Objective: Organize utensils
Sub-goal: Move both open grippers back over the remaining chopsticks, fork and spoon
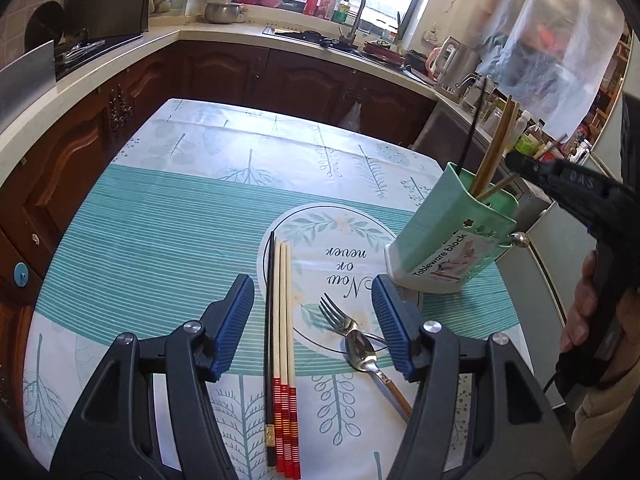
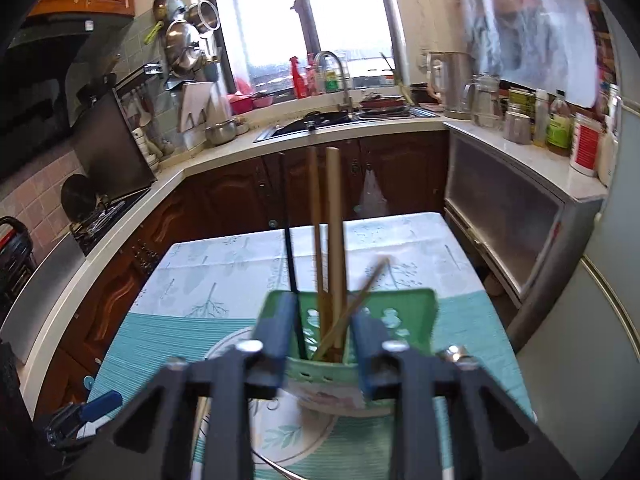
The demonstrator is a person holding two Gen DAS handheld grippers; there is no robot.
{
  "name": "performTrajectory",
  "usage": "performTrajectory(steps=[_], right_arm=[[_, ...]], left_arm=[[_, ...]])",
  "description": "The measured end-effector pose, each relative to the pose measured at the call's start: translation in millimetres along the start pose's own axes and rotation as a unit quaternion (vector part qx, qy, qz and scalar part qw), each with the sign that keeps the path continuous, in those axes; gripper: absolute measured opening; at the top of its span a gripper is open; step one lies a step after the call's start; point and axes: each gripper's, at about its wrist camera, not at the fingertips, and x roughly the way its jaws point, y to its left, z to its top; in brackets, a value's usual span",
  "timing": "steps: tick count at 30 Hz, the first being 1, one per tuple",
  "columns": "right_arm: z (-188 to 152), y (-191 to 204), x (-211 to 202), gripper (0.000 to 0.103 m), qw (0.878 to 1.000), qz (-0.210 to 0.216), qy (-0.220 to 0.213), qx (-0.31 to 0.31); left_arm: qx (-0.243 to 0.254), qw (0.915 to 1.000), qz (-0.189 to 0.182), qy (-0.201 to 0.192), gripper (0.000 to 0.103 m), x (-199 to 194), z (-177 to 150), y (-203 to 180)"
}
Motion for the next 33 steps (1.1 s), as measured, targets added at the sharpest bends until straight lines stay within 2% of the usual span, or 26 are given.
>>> performTrajectory(steps=[6,14,15,17,18,25,33], right_arm=[[17,28,14,0.006,0.999,0.008,-0.003,-0.032],[23,60,28,0.014,0.998,0.005,0.015,-0.063],[23,62,26,0.016,0.998,0.003,0.013,-0.066],[23,65,19,0.027,0.997,-0.003,0.004,-0.073],[23,67,13,0.028,0.997,-0.006,-0.005,-0.078],[18,79,-25,0.029,0.994,-0.004,-0.034,-0.102],[-17,92,-47,0.030,0.994,0.028,-0.008,-0.108]], left_arm=[[-0.001,1.0000,0.002,0.001,0.058,0,-1,2],[0.003,0.9999,0.010,0.000,0.058,-1,-2,4],[0.003,0.9999,0.011,0.001,0.058,-1,-2,3],[0.005,0.9999,0.013,0.001,0.058,-2,-3,3],[0.006,0.9999,0.014,0.001,0.058,-2,-3,2],[0.017,0.9991,0.037,0.007,0.058,-7,-5,-3],[0.011,0.9981,0.060,0.010,0.058,-20,-11,6]])
